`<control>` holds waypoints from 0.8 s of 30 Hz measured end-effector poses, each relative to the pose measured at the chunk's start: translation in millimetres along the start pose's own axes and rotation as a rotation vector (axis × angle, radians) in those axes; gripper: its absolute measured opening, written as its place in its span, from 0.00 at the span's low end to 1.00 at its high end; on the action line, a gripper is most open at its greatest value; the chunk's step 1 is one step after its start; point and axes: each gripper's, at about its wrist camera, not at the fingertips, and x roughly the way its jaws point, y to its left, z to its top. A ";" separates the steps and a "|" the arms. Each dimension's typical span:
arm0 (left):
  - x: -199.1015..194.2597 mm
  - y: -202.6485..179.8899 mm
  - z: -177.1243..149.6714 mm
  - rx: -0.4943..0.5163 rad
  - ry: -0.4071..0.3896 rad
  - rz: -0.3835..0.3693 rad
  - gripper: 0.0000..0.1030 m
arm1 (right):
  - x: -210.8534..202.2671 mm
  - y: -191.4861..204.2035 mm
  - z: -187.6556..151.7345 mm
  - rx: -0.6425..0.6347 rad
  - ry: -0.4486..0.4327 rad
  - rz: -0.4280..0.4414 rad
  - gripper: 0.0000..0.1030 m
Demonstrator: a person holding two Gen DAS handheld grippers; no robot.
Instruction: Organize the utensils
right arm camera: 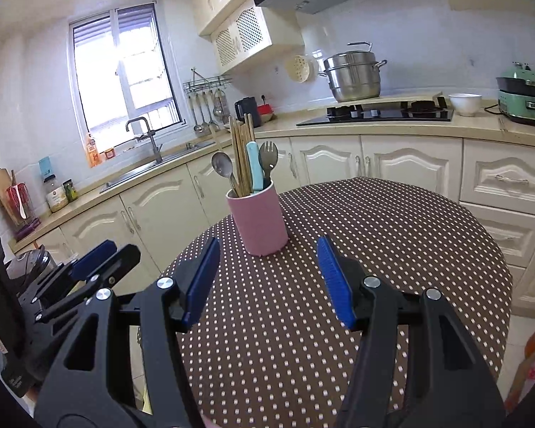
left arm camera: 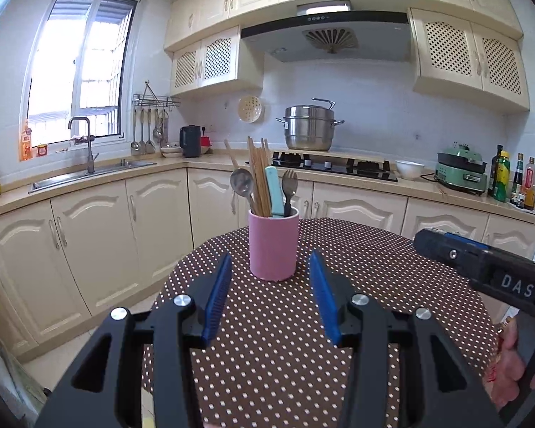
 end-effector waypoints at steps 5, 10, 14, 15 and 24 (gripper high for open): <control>-23.6 -6.0 -1.5 0.023 -0.020 0.020 0.44 | -21.1 5.1 -10.5 -0.077 -0.019 0.000 0.55; -46.1 -10.2 5.6 0.029 -0.039 0.022 0.44 | -45.9 8.8 -10.3 -0.102 -0.056 -0.006 0.55; -59.1 -13.5 11.4 0.025 -0.043 0.007 0.44 | -62.6 14.8 -10.4 -0.111 -0.077 -0.007 0.57; -61.6 -14.0 11.8 0.021 -0.040 0.002 0.44 | -66.3 16.8 -10.1 -0.115 -0.082 -0.010 0.58; -80.7 -25.7 21.3 0.008 -0.060 -0.016 0.49 | -97.1 26.8 0.5 -0.119 -0.138 -0.001 0.68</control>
